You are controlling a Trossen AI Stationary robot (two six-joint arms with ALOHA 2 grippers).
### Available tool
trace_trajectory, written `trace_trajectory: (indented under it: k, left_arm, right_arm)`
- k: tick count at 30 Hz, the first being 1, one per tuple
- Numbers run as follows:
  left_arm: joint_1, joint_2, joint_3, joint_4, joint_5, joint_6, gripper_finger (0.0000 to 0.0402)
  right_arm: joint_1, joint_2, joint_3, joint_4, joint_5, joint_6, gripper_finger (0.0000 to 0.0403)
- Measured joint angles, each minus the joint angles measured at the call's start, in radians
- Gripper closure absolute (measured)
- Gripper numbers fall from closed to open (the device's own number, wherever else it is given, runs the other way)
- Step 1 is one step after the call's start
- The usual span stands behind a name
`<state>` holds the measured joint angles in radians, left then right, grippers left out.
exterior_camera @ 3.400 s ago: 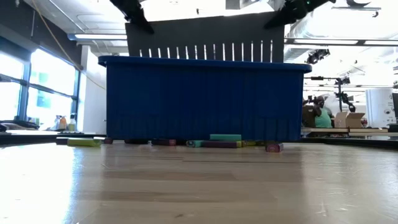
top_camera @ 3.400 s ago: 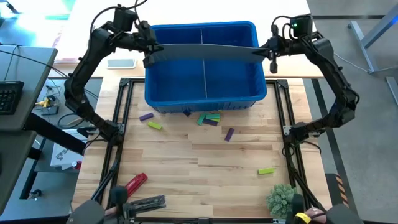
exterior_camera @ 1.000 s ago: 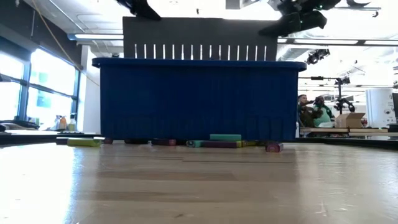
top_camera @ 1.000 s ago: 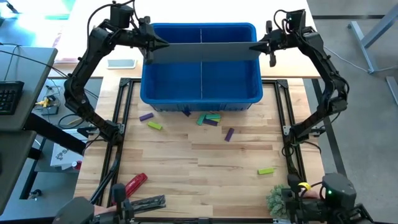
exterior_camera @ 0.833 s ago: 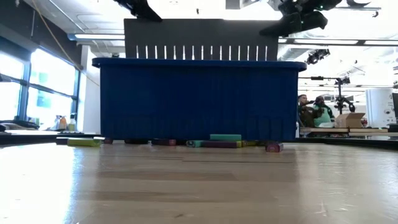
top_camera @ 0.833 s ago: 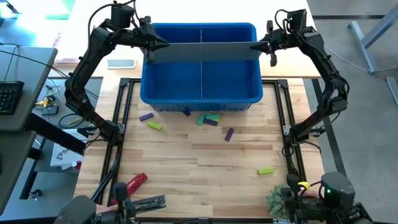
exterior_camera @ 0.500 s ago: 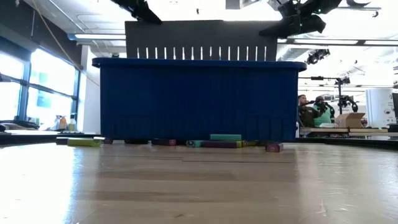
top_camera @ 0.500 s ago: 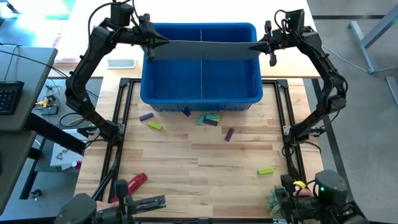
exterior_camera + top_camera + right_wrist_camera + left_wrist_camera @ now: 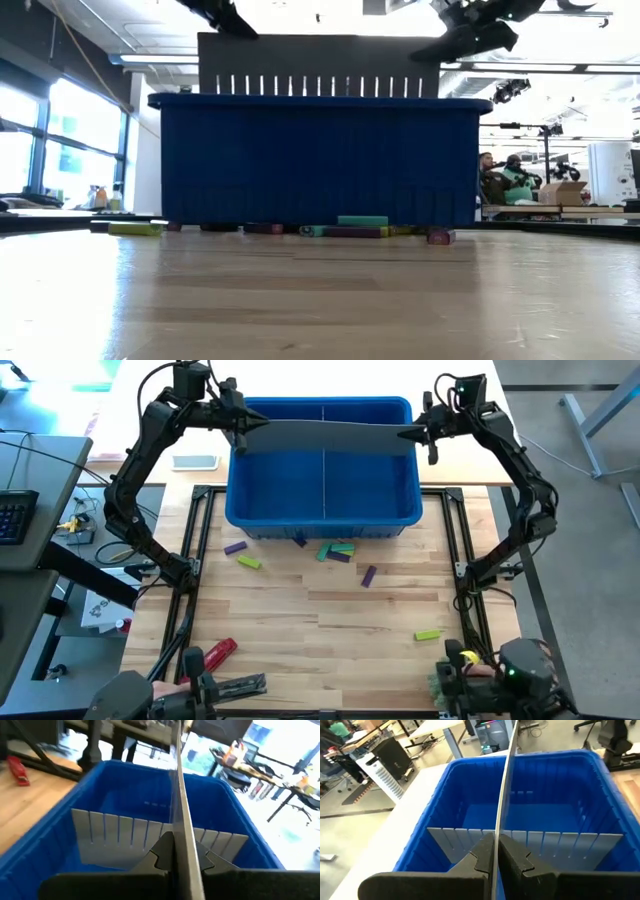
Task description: Sort blocks
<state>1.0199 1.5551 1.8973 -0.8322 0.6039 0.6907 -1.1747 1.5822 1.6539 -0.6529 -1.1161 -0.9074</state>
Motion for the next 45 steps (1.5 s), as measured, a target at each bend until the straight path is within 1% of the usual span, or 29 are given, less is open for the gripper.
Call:
trace_trajectory:
  k: [2, 5, 9, 12, 16, 20, 28, 33, 38, 41, 45]
  left_arm:
    - [0.000, 0.000, 0.000, 0.001, -0.002, -0.001, 0.0401]
    - [0.003, 0.000, 0.000, 0.001, 0.006, -0.002, 0.0401]
    - [0.002, 0.000, 0.000, 0.003, 0.019, -0.004, 0.0401]
    - [0.002, 0.000, 0.000, 0.005, 0.019, -0.002, 0.0401]
    - [0.002, 0.000, 0.000, 0.012, 0.014, -0.001, 0.0401]
    - [0.002, 0.000, 0.000, 0.013, 0.014, -0.005, 0.0401]
    - [0.002, 0.001, 0.000, 0.009, 0.020, -0.006, 0.0401]
    - [0.001, 0.001, 0.000, 0.010, 0.029, -0.007, 0.0401]
    - [0.000, 0.001, 0.000, 0.011, 0.035, -0.008, 0.0401]
    - [-0.001, 0.002, 0.000, 0.010, 0.066, -0.008, 0.0401]
    - [-0.001, 0.002, 0.000, 0.010, 0.068, -0.008, 0.0401]
  right_arm:
    - [0.016, 0.000, 0.000, 0.018, 0.024, 0.018, 0.0403]
    - [0.020, -0.002, 0.000, 0.010, 0.021, 0.021, 0.0403]
    - [0.000, -0.001, 0.000, 0.005, 0.006, 0.078, 0.0403]
    - [0.007, -0.008, 0.000, 0.001, 0.010, 0.105, 0.0403]
    - [0.030, -0.028, 0.000, -0.001, 0.046, 0.095, 0.0403]
    - [0.030, -0.026, -0.008, 0.006, 0.053, 0.087, 0.0403]
    - [0.030, -0.026, -0.098, 0.098, 0.058, 0.115, 0.0403]
    - [0.017, -0.039, -0.100, 0.121, 0.060, 0.127, 0.0403]
    - [0.018, -0.099, -0.099, 0.113, 0.057, 0.133, 0.0403]
    - [0.017, -0.109, -0.099, 0.082, 0.057, 0.124, 0.0403]
    - [0.018, -0.105, -0.099, 0.070, 0.056, 0.116, 0.0403]
